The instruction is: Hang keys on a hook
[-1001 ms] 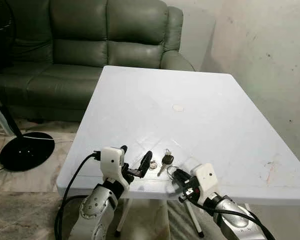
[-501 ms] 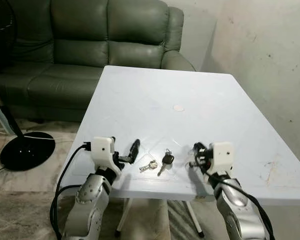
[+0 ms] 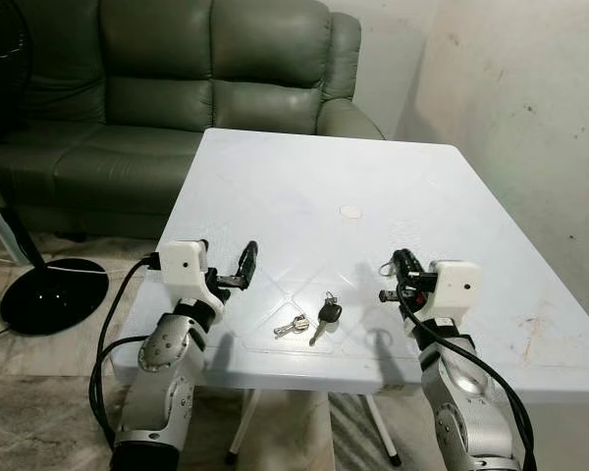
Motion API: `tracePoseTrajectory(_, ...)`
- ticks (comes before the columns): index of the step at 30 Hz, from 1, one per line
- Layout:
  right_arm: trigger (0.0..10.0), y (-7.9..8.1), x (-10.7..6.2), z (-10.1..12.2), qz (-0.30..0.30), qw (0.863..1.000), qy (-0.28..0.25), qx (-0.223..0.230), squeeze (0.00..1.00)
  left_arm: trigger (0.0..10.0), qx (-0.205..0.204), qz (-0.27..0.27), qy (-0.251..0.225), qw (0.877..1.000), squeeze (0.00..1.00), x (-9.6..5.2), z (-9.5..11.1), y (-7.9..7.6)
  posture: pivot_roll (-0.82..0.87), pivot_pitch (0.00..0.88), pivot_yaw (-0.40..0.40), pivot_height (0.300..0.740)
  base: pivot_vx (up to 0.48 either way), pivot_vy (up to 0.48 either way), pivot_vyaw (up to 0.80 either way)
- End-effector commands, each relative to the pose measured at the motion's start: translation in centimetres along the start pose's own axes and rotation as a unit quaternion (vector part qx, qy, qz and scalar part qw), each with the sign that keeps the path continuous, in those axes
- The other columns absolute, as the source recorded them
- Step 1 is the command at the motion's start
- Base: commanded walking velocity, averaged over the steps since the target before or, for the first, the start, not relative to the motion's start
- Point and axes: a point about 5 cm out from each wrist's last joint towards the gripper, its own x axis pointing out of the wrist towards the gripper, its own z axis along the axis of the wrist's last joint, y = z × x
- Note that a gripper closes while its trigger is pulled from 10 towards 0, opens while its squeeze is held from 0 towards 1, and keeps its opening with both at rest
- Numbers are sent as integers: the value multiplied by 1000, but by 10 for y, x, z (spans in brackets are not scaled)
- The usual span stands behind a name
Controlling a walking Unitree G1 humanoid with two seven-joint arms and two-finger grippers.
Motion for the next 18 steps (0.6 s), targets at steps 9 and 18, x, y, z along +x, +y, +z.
tracePoseTrajectory(9, 10000, -1, -35, -12, -8, 1000, 14, -22, 0, 10000, 3, 0, 2, 1000, 0, -32, -20, -4, 9, 0, -65, 740, 0, 0, 0)
tracePoseTrajectory(18, 10000, -9, -35, -20, -24, 997, 67, -33, 0, 10000, -8, 14, -2, 1000, 0, -26, -13, 7, 7, 0, -67, 740, 0, 0, 0)
